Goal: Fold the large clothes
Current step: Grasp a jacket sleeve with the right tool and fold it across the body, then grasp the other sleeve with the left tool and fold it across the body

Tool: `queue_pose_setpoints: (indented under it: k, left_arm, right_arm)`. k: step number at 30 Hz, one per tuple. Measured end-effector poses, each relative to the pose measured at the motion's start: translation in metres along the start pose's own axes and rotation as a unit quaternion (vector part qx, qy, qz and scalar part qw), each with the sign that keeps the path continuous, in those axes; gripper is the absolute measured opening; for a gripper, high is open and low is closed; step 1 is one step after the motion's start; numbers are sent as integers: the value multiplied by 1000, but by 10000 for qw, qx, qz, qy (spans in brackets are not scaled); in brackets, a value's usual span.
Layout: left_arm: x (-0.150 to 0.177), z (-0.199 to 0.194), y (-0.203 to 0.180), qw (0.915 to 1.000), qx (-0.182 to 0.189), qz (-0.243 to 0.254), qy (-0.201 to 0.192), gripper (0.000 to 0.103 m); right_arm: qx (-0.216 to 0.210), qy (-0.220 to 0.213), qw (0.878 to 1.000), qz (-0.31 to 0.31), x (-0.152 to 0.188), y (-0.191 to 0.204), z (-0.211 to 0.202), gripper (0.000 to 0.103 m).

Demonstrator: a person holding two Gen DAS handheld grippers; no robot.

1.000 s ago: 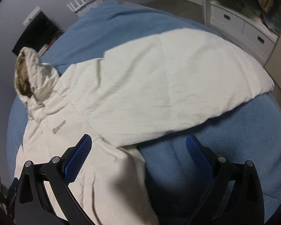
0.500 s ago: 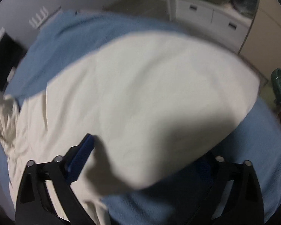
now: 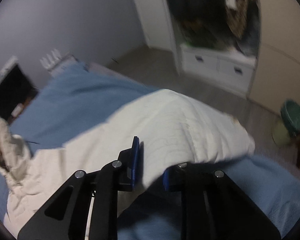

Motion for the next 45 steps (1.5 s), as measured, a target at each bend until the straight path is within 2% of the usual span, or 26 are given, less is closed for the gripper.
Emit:
queue_pose_setpoints:
  k: [5,7,10,12,14,16,18,21,23,24,25,27,28,31,34,35,37,38,40,42,44,45]
  left_arm:
    - [0,-1,0,10000,17,-8,-34,97]
    - [-1,-1,0,10000,13,-3,-31,97]
    - [-1,-1,0,10000,3,9,-42,97]
    - [-1,-1,0,10000,4,17,-40,97]
    - [0,-1,-1,10000,0,19,-37,97]
    - [0,-1,-1,10000,-10,35,-34,97]
    - [0,-1,-1,10000,-14,43,-42,97]
    - [1,-1,-3,9999,4,70,-78,97]
    - [1,-2,-5,9998,-16,110,-134,97]
    - [1,-4,-5,9997,-71,110,-203,97]
    - [1,-5,-6,9996,-102,114,-253,97]
    - [0,-9,-7,9992,-127,125,-359,97]
    - [-1,-12,-8,9990,-121,140,-416,97]
    - [-3,-18,-15,9985,-117,253,-468,97]
    - [-6,-26,-28,9979,-159,415,-471,97]
    - [-7,-29,-32,9980,-148,442,-423,97]
    - [-7,-32,-42,9983,101,462,-331,97]
    - [-8,-34,-48,9981,218,484,-308,97]
    - [-11,-37,-65,9969,364,647,-274,97]
    - [-16,-39,-90,9940,587,880,-277,97]
    - [-19,-37,-116,9906,812,1069,-245,97]
    - [-21,-34,-126,9890,907,1149,-222,97]
  right_arm:
    - [-977,-658,9910,-635,-2,48,-59,17]
    - [-1526,-829,9790,-1072,3,75,-84,17]
    - [-2368,-837,9536,-1660,21,114,-114,17]
    - [-2882,-645,9342,-2001,38,135,-125,17]
    - [-3436,-161,9088,-2359,64,161,-126,17]
    - [-3641,211,8903,-2727,90,181,-121,17]
    - [-3667,595,8750,-3104,120,198,-109,17]
    - [-3637,1062,8608,-3399,147,210,-95,18]
    - [-3527,1421,8528,-3579,156,214,-88,23]
    - [-3539,1479,8519,-3567,159,209,-89,33]
    - [-3612,1545,8506,-3496,158,204,-92,49]
    - [-3786,1607,8496,-3301,144,199,-105,70]
    - [-3846,1625,8494,-3228,143,195,-111,78]
    - [-4067,1709,8453,-3013,129,188,-125,89]
    - [-4373,1921,8330,-2792,112,179,-132,92]
    - [-4406,1891,8334,-2750,105,175,-135,92]
    - [-4438,1824,8365,-2647,92,168,-136,92]
    - [-4419,1737,8426,-2542,83,161,-136,92]
    - [-4213,1549,8622,-2347,69,149,-131,94]
    - [-3712,1277,8943,-2146,53,134,-120,94]
    - [-3347,1154,9153,-1919,43,123,-109,94]
    - [-3278,1148,9211,-1759,40,117,-105,94]
Point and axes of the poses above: each gripper's, at about its wrist camera, not at the fingertips, and z roughly the way its jaws point, y to its left, x to its underside, the point moved 3 cm from there along z, roughly the way its jaws point, and after that the axes turned 1 degree about x, right-handed, at the moved point
